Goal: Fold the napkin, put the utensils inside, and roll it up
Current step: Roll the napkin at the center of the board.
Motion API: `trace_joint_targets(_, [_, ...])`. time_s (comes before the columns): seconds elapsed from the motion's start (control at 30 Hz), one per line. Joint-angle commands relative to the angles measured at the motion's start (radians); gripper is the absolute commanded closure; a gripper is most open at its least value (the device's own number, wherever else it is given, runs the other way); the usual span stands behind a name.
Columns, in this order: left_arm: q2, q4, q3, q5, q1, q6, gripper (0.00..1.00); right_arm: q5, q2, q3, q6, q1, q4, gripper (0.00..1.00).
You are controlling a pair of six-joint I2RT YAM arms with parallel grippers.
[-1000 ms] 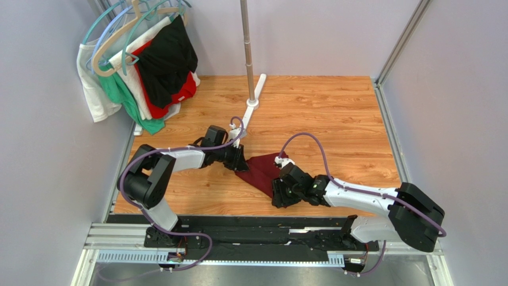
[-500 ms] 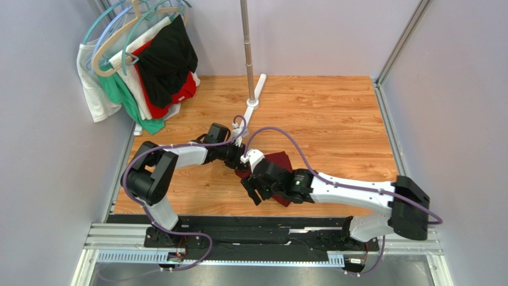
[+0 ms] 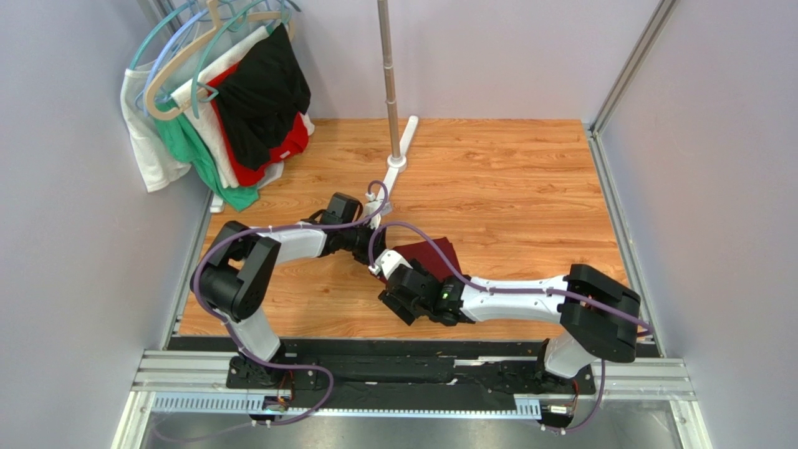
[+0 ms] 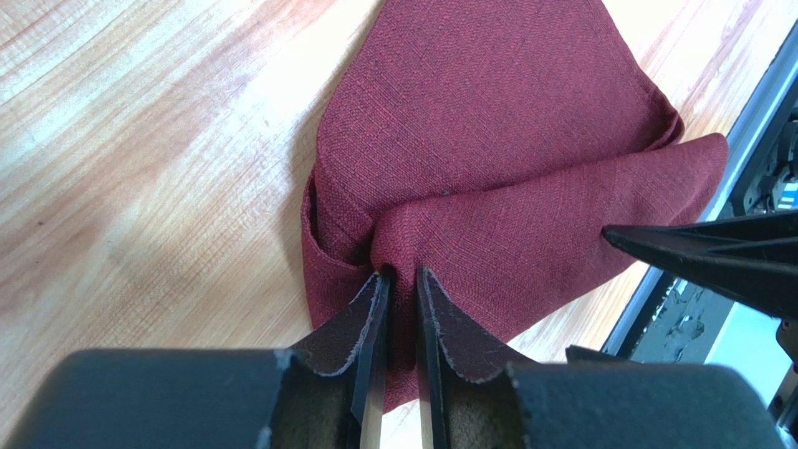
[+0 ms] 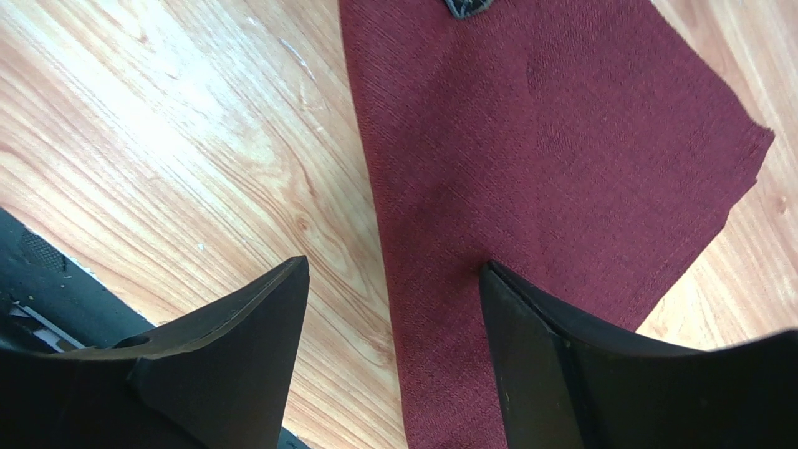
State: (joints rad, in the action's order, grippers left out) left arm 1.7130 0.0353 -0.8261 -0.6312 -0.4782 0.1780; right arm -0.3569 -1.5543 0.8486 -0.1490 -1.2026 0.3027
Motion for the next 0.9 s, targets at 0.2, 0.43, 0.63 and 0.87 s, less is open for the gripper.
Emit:
trace_joint_targets(0.2, [0.025,0.052,-0.013,0.010,-0.005,-0.040,0.77,-0.070,-0.024,-0.016,0.062,-0.014,-0.077,0.29])
trace_joint_targets(0.43, [0.016,0.049,-0.008,0.007,-0.005,-0.048,0.77,-0.057,-0.102,-0.002,0.037,0.003,-0.056,0.33])
trace_joint_targets(0.63, [0.008,0.041,-0.007,-0.012,-0.007,-0.048,0.77,0.010,-0.124,-0.017,0.011,0.063,-0.053,0.44])
trace_joint_targets(0.87, [-0.009,0.032,-0.004,-0.007,-0.007,-0.029,0.61,0.094,-0.162,-0.010,-0.009,0.094,-0.004,0.69])
